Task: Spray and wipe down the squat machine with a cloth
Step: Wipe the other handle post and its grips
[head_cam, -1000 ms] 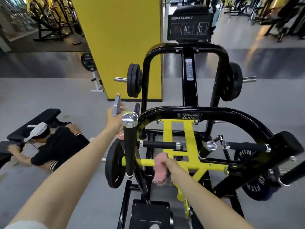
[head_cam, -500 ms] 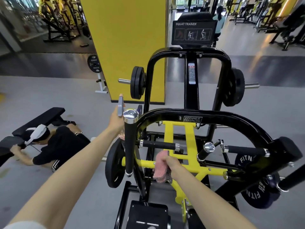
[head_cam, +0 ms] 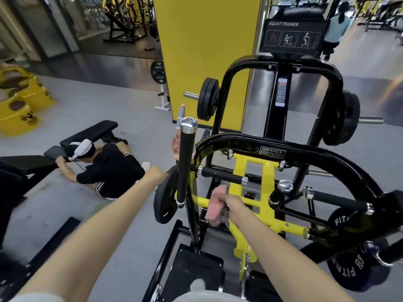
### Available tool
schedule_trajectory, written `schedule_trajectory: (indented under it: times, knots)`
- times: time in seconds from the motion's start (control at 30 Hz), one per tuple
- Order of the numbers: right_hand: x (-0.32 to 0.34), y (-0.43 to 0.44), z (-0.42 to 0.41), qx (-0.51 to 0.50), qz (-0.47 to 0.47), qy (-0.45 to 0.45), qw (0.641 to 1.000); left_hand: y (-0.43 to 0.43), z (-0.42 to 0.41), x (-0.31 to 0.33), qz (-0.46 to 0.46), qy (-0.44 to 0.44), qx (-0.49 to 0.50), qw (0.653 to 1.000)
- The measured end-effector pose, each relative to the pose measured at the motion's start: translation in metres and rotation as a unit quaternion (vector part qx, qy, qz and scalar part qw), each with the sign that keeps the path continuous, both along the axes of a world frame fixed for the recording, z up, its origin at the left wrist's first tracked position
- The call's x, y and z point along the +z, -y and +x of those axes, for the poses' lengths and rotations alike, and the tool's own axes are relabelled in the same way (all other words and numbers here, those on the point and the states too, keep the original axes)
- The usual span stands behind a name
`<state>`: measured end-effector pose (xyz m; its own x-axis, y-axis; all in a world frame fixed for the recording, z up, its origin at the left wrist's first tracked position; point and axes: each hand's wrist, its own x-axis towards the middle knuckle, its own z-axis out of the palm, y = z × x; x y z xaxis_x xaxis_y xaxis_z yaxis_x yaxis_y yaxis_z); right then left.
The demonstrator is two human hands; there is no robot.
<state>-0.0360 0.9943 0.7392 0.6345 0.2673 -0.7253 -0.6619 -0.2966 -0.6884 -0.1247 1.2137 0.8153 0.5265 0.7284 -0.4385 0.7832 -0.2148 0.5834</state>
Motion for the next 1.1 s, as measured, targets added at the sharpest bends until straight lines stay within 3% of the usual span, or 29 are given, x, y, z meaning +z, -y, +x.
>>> schedule_trajectory:
  times: [0.1, 0.17, 0.27, 0.4, 0.53, 0.6, 0.67, 0.77, 0.9, 1.1]
  knots:
    - [0.002, 0.008, -0.012, 0.032, 0.013, 0.034, 0.999, 0.026, -0.035, -0.014, -0.084, -0.116, -0.062, 0.988]
    - [0.0, 0.013, -0.021, 0.045, 0.033, 0.05, 0.997, 0.049, -0.049, -0.023, -0.102, -0.131, -0.131, 0.977]
    - [-0.004, 0.018, -0.031, 0.039, 0.038, 0.063, 0.997, 0.09, -0.052, -0.031, -0.133, -0.074, -0.22, 0.963]
    - [0.002, 0.025, -0.028, 0.027, 0.054, 0.063, 0.996, 0.134, -0.023, -0.037, -0.042, 0.051, -0.239, 0.969]
    - [0.021, 0.037, -0.018, -0.029, 0.12, 0.025, 0.992, 0.16, 0.019, -0.046, -0.215, 0.117, -0.161, 0.956]
    - [0.024, 0.042, -0.008, -0.062, 0.173, 0.012, 0.983, 0.162, 0.037, -0.053, -0.235, 0.151, -0.124, 0.952]
    - [0.027, 0.048, 0.005, -0.074, 0.17, 0.027, 0.982, 0.164, 0.056, -0.058, -0.229, 0.165, -0.096, 0.954]
    - [0.015, 0.051, 0.029, -0.088, 0.063, 0.089, 0.99, 0.16, 0.083, -0.059, -0.097, 0.143, -0.085, 0.981]
    - [-0.005, 0.063, 0.053, -0.052, -0.106, 0.207, 0.971, 0.166, 0.119, -0.05, 0.018, 0.174, -0.151, 0.973]
    - [-0.008, 0.059, 0.069, 0.004, -0.187, 0.279, 0.942, 0.182, 0.158, -0.067, 0.187, 0.085, -0.277, 0.939]
